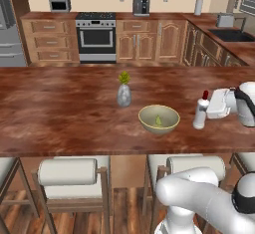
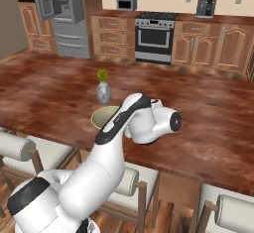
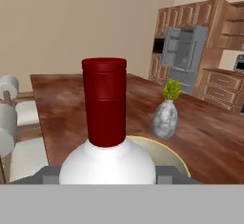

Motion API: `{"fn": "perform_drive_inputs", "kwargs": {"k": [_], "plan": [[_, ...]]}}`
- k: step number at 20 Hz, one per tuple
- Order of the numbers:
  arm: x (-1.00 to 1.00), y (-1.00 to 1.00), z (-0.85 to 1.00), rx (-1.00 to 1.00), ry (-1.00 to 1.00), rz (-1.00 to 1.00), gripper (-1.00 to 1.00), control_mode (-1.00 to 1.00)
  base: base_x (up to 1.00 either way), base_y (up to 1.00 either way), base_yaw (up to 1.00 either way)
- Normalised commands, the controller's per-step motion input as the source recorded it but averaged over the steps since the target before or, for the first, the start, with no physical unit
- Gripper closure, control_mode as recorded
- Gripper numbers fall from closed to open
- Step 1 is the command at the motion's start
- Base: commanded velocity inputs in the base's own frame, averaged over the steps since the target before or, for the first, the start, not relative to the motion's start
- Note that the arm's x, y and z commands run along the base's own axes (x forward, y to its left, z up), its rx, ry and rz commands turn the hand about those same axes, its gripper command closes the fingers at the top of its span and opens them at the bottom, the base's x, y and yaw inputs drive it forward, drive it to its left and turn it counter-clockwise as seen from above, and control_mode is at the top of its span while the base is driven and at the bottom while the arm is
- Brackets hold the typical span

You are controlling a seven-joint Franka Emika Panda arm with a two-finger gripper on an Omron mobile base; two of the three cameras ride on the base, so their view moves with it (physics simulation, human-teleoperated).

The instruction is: There is a bowl on the dining counter. Grab a lemon wedge from the fridge and place it in the bowl. Then get the liquor bottle and glass cup from the cabinet and place them next to the bowl.

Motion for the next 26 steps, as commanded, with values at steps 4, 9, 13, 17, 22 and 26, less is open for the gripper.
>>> {"fn": "perform_drive_inputs", "kwargs": {"k": [4,9,13,17,22,26], "plan": [[0.43,-0.04,-0.34,0.0,-0.01,0.0,1.0,-1.0,0.0,0.0,0.0],[0.31,-0.13,-0.35,0.0,-0.04,0.0,1.0,-1.0,0.0,0.0,0.0],[0.22,-0.2,-0.33,0.0,-0.06,0.01,1.0,-1.0,0.0,0.0,0.0],[0.15,-0.21,-0.31,0.0,-0.08,0.02,1.0,-1.0,0.0,0.0,0.0],[0.11,-0.2,-0.3,0.0,-0.05,0.02,1.0,-1.0,0.0,0.0,0.0],[0.15,-0.18,-0.29,0.0,-0.02,0.02,1.0,-1.0,0.0,0.0,0.0]]}}
